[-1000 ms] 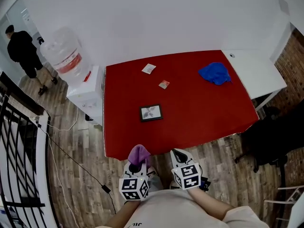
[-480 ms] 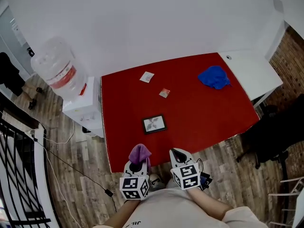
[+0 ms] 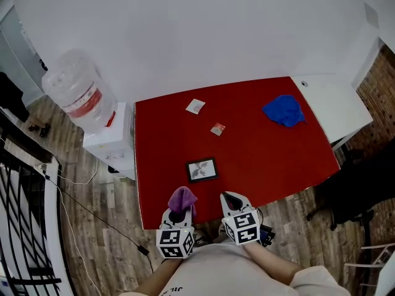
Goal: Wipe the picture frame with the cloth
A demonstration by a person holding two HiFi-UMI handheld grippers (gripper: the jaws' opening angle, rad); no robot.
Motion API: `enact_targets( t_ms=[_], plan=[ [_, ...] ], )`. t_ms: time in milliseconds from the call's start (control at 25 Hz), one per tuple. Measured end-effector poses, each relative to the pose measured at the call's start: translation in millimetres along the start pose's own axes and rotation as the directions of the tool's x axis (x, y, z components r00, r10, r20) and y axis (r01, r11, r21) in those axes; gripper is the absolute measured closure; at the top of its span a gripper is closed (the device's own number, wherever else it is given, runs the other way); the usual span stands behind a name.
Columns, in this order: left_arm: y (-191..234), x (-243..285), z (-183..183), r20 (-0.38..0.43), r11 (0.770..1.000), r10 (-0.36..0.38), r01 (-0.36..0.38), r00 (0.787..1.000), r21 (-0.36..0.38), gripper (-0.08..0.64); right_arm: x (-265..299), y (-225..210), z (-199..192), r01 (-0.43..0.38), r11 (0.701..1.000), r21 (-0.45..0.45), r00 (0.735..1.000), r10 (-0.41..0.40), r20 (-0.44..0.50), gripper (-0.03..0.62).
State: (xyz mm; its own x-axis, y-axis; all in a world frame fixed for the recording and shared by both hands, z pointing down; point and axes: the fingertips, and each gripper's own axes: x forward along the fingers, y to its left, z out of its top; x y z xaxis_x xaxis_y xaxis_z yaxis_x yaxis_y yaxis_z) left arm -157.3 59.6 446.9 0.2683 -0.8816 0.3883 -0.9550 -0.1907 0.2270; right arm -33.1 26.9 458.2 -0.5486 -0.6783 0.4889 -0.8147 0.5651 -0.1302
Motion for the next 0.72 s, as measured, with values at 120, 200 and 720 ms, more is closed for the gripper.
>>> enact_targets(
  t_ms=[120,200,720],
  plan=[
    [0,9,4,0.002,1.0,0.011,-0.011,1.0,-0.002,0.497,7,-6,5,-0.008,1.0,0.0,1.0,0.008,0.001,0.588],
    [-1,13,4,0.001,1.0,0.016,-0.016,1.0,-0.001,0.497,10,-9,6,-0.013,1.0,0.001,1.0,0.013,0.0,0.588],
    [20,57,-4,-0.053,0.998,0.024,-0.021,0.998,0.067,0.497,45,-33,6,0.005,1.0,-0.014,1.0,-0.005,-0.019,0.588]
  ],
)
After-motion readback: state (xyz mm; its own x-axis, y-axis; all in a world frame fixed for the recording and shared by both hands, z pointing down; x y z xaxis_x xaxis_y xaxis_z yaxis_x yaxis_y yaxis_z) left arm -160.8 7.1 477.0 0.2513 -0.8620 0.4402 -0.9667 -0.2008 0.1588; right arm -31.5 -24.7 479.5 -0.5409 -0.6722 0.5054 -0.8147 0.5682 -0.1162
